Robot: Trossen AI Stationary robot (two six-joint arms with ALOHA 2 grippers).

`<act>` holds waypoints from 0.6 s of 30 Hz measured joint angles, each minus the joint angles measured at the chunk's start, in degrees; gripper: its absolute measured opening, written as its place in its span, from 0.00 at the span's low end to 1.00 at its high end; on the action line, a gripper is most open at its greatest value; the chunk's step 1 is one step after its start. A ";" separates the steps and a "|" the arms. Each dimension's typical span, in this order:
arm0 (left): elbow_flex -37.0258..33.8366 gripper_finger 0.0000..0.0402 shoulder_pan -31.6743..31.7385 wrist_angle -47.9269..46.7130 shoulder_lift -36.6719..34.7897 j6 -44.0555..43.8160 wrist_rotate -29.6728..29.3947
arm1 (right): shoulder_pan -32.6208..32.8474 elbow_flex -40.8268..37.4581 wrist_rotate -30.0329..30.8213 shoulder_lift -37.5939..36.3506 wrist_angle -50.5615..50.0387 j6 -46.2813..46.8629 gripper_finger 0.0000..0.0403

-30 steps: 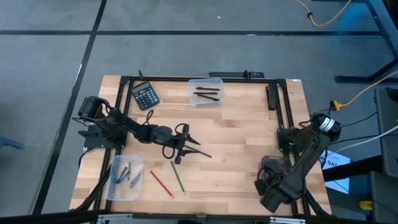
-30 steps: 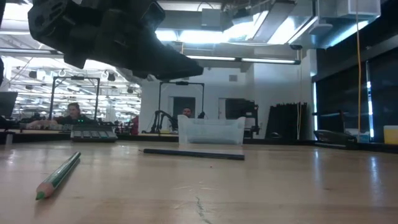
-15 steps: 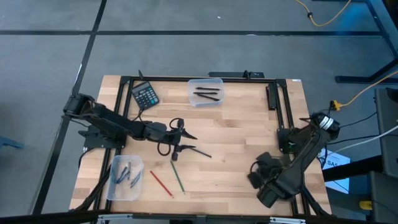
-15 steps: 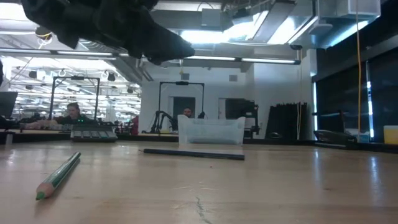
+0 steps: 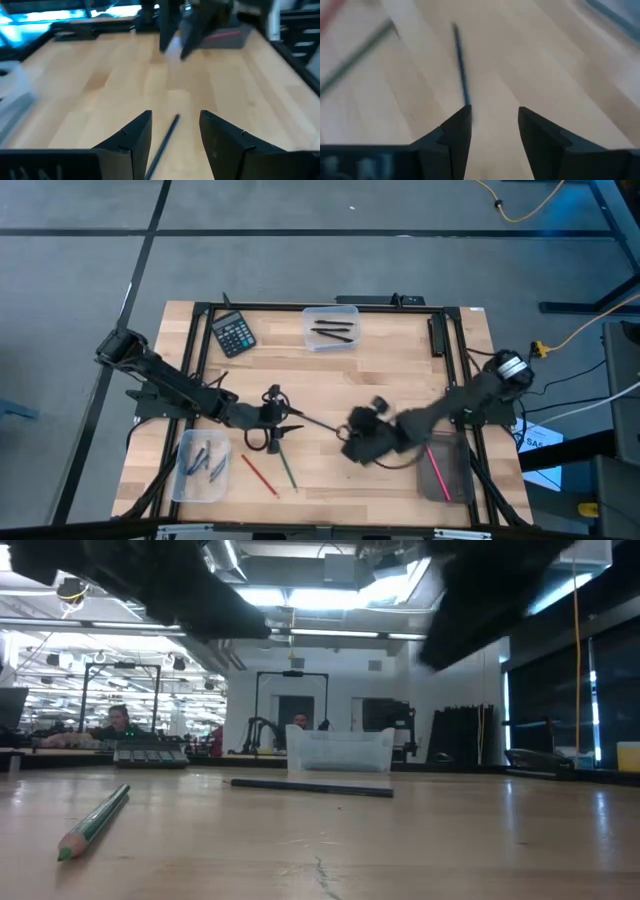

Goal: Sort crayons/erasers/pens/pencils in bins
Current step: Put the blue color pencil into the black bin

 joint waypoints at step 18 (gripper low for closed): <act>-0.02 0.39 -3.91 -12.61 0.03 -23.88 -4.71 | -15.34 -11.18 -17.70 13.09 44.65 -27.80 0.41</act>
